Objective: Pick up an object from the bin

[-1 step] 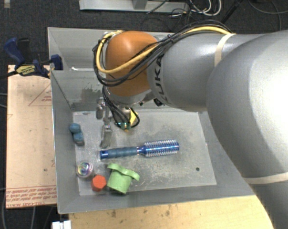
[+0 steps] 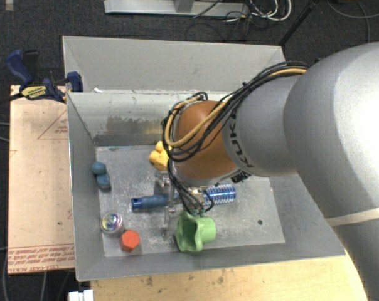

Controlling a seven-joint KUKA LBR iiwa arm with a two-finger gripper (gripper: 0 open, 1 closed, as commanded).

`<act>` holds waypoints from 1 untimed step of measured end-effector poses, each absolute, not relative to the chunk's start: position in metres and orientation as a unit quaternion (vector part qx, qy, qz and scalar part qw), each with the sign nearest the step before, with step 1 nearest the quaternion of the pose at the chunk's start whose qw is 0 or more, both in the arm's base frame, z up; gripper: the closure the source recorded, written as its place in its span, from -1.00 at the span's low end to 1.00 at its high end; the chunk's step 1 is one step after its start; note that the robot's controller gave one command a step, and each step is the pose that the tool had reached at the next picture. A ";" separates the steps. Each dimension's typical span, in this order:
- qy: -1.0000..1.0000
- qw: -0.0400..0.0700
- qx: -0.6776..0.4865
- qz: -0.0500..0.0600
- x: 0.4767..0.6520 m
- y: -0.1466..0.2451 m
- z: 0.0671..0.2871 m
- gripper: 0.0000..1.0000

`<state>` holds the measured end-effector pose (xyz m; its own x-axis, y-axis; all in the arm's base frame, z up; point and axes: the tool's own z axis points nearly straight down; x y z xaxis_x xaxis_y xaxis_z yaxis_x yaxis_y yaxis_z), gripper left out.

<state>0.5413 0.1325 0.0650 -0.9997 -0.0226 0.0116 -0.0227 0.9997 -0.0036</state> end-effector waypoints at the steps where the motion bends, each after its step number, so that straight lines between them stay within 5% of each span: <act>1: -1.000 -0.002 -0.028 0.000 0.550 0.092 0.101 -1.00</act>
Offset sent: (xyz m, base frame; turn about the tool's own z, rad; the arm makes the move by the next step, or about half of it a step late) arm 0.0078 -0.0389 0.0350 0.0745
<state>0.5505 0.0919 0.1011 -0.9984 0.0564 -0.0043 0.0564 0.9984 0.0004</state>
